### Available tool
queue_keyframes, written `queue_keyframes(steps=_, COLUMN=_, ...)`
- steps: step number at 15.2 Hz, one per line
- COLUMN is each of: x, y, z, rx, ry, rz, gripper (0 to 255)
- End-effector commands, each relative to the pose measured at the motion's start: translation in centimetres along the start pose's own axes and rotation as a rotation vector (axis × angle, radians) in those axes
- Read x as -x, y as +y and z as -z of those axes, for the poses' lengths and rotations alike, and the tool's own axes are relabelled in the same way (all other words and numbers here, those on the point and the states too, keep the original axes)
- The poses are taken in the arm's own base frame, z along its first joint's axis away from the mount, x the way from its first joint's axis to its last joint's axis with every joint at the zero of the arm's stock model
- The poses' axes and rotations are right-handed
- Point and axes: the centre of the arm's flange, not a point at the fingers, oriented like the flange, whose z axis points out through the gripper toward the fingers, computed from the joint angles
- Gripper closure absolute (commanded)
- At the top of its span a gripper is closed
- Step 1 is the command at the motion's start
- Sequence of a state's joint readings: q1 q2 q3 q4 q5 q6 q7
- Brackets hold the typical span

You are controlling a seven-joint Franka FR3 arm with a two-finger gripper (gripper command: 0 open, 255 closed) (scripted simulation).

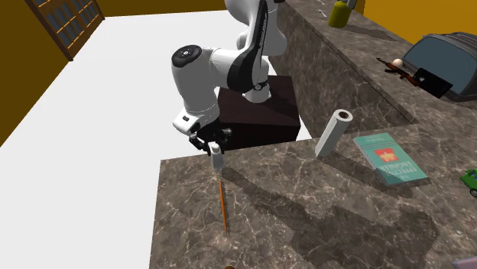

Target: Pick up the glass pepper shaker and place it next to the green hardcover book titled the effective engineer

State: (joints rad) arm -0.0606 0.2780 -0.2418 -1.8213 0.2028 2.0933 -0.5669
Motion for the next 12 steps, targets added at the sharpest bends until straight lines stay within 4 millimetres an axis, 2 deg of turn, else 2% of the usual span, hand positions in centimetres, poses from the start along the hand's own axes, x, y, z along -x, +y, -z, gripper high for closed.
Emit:
queue_keyframes(steps=1, x=-0.1, y=0.0, z=1.0, rx=0.0, ry=0.0, rz=0.0, gripper=255)
queue_keyframes(steps=12, x=-0.4, y=-0.6, z=6.7, rx=0.0, ry=0.0, rz=0.0, gripper=255)
